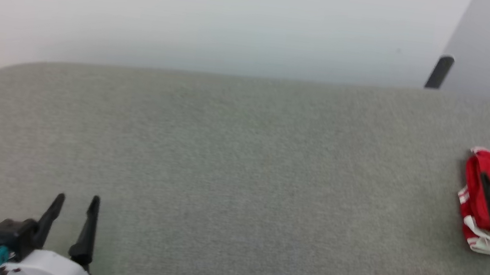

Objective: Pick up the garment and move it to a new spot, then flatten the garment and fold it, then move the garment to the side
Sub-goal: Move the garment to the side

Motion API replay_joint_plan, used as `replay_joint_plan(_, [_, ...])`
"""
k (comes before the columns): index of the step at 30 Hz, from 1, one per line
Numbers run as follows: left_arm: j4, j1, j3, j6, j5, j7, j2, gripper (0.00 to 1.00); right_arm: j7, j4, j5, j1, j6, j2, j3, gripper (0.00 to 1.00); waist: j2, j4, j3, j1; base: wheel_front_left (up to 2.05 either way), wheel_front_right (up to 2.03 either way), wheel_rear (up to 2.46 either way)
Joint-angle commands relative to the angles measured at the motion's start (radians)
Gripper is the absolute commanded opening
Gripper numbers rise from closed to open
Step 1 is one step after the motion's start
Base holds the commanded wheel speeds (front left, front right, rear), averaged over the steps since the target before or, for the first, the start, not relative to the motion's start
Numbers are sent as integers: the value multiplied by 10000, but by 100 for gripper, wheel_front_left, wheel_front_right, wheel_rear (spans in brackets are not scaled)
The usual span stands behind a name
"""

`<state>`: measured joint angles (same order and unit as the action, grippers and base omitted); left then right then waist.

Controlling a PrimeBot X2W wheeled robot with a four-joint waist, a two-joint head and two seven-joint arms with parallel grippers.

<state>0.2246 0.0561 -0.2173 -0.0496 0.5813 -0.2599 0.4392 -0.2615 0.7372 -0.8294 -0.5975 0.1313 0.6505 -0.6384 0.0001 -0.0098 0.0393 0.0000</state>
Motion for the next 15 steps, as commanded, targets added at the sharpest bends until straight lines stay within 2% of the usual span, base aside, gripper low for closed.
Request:
replay_joint_plan(1, [-31,-170,101,16,-25,-37,-7,100,-37,-150,194,389,-12,-93,280,100,-1,480,-519,0,0,0,0])
replay_joint_plan(8, [-422,-692,849,107,-376,-30,-197,100,-40,-1409,1414,2398,-12,-700,2398,100,-1,702,-766,0,0,0,0])
replay_joint_plan(15, [-675,-1017,1468,346,-955,-32,-588,100,-41,-2538,2435,4012,-12,-1567,3777,100,-1,780,-847,0,0,0,0])
